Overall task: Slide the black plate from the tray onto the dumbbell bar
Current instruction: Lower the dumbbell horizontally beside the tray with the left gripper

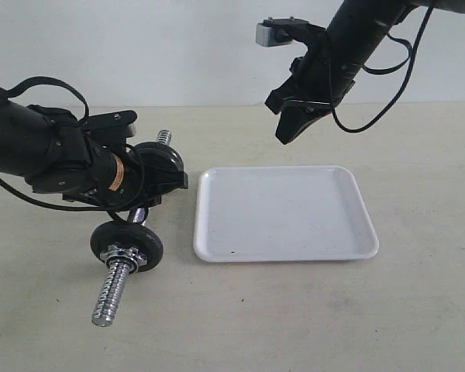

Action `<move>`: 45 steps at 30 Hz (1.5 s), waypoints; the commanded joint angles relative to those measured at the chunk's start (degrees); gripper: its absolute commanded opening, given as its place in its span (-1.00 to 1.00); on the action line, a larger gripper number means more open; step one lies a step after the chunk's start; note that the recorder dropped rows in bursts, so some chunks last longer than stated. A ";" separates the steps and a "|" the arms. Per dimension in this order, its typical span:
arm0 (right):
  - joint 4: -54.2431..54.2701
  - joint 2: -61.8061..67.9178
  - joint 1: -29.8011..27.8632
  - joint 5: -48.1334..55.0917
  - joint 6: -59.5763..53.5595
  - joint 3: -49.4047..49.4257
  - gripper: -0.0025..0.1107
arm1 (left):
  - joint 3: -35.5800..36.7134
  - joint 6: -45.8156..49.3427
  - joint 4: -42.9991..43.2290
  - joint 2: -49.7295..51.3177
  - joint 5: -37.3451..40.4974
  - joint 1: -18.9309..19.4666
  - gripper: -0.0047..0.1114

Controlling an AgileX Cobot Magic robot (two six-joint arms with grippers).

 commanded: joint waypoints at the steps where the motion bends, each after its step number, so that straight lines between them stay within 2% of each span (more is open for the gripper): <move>1: 0.37 -0.62 0.09 0.30 -0.46 -0.27 -0.96 | -2.46 -0.29 1.71 -2.37 -7.30 0.02 -0.84; 12: 0.37 -0.62 0.09 0.30 -0.60 -0.27 -0.96 | -2.46 -0.39 1.71 -2.22 -8.07 0.02 -0.84; 24: 0.37 -0.62 0.09 0.30 -0.50 -0.27 -0.96 | -2.46 -0.39 1.71 -2.22 -13.18 0.02 -0.84; 45: 0.37 -0.62 0.09 0.30 -0.40 -0.27 -0.96 | -2.46 -0.29 1.82 -2.22 -12.89 0.02 -0.84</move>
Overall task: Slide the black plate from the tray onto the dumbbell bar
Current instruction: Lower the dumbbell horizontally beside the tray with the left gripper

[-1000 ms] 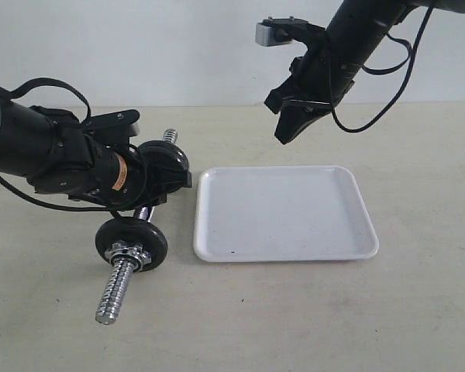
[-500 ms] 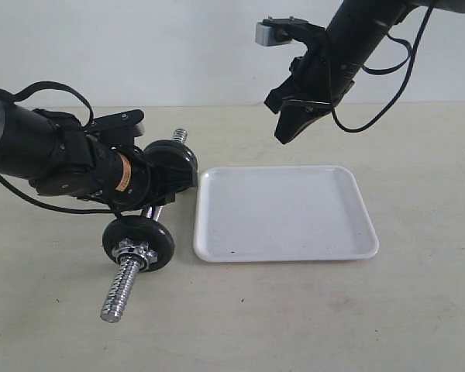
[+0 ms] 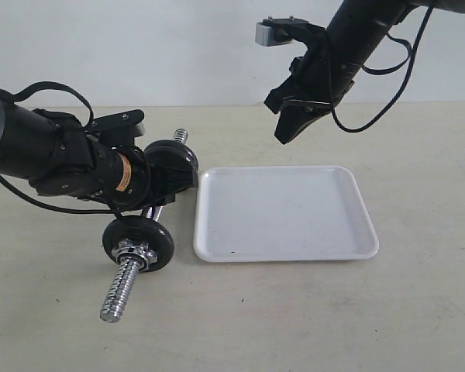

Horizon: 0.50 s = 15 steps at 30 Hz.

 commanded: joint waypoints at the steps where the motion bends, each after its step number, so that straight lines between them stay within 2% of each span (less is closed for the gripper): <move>1: 0.03 -0.62 0.09 0.30 -0.29 -0.27 -0.96 | -2.12 -0.29 0.95 -3.23 -6.85 0.02 -0.84; 13: -0.07 -0.62 0.09 0.30 -0.16 -0.27 -0.96 | -2.12 -0.29 1.26 -3.23 -6.85 0.02 -0.84; 15: -0.07 -0.62 0.09 0.30 -0.16 -0.27 -0.96 | -2.12 -0.29 1.26 -3.23 -6.85 0.02 -0.77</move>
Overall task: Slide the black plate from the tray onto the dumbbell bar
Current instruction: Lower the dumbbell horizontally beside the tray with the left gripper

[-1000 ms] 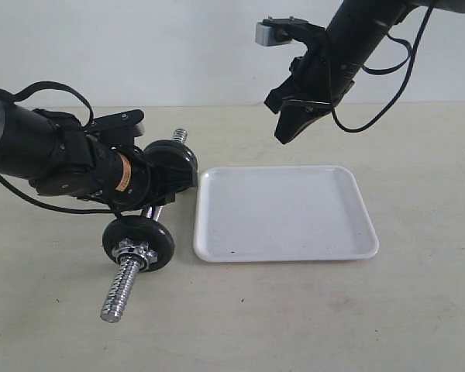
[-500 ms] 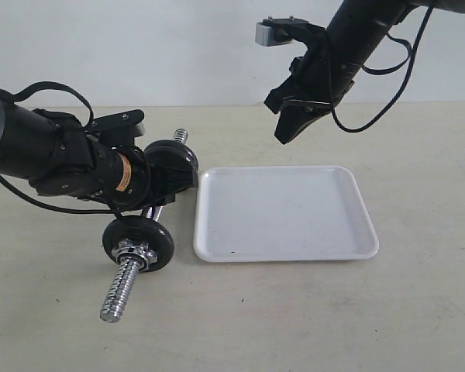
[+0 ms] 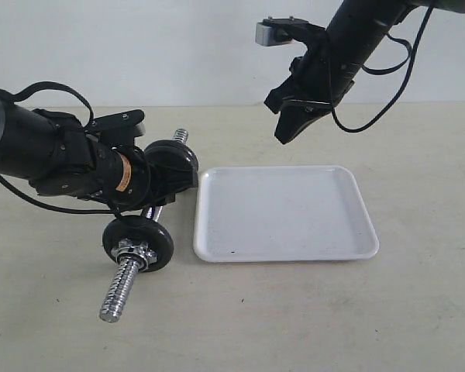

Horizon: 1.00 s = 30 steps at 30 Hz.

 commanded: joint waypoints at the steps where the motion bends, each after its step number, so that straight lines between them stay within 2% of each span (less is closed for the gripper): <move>1: -0.07 -0.62 0.09 0.30 -0.16 -0.27 -0.96 | -2.12 -0.19 1.03 -3.23 -6.85 0.02 -0.70; 4: -0.07 -0.62 0.09 0.30 -0.16 -0.27 -0.96 | -2.12 -0.19 1.03 -3.23 -6.85 0.02 -0.46; 7: -0.07 -0.62 0.09 0.30 -0.16 -0.27 -0.96 | -2.12 -0.19 1.03 -3.23 -6.57 0.02 -0.33; 30: -0.37 -0.62 0.09 0.30 -0.16 -0.27 -0.96 | -2.12 -0.19 1.63 -3.23 -5.45 0.02 -0.32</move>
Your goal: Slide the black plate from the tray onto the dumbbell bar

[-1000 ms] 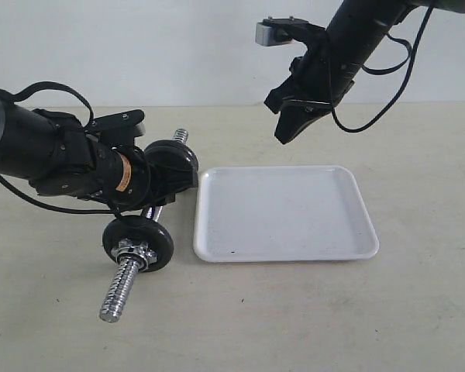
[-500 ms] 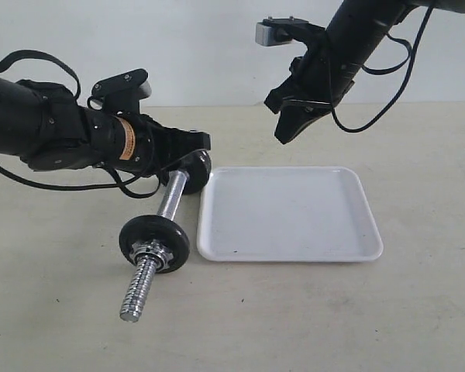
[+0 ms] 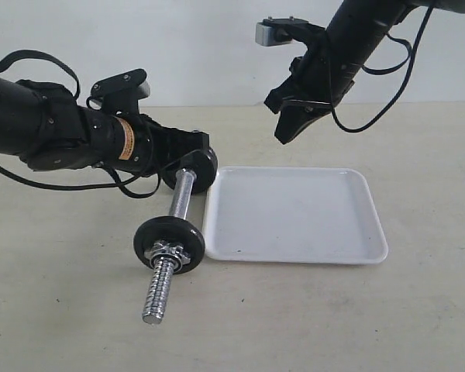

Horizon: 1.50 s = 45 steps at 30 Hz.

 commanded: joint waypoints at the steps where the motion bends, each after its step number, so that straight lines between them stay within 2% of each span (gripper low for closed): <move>1: -0.46 -0.62 0.09 0.30 -0.16 -0.27 -0.96 | -0.13 -0.19 1.39 -0.39 0.49 -0.07 -0.32; 14: -0.79 -0.62 -0.02 0.30 0.66 -0.27 -0.96 | -0.13 2.66 5.20 -10.40 11.54 -0.07 -0.35; 18: -0.79 -0.62 -0.02 0.30 1.33 -0.27 -0.96 | -0.13 6.55 5.20 -13.59 15.14 -0.07 -0.47; 22: -0.79 -0.75 -0.02 0.30 1.33 -0.27 -0.96 | 0.13 11.55 5.20 -16.31 17.29 -0.07 -0.82; 29: -3.17 -4.75 -0.02 0.30 1.45 -0.27 -0.96 | 3.87 16.00 5.35 -20.74 17.23 -0.07 -0.84; 35: -3.80 -12.23 -0.02 -1.01 2.85 -0.27 -0.96 | 9.22 15.12 7.38 -25.83 10.83 -0.07 -0.84; 45: -5.04 -23.45 -0.02 0.30 6.08 1.16 -0.96 | 16.31 14.43 8.03 -39.35 12.00 -0.07 -0.84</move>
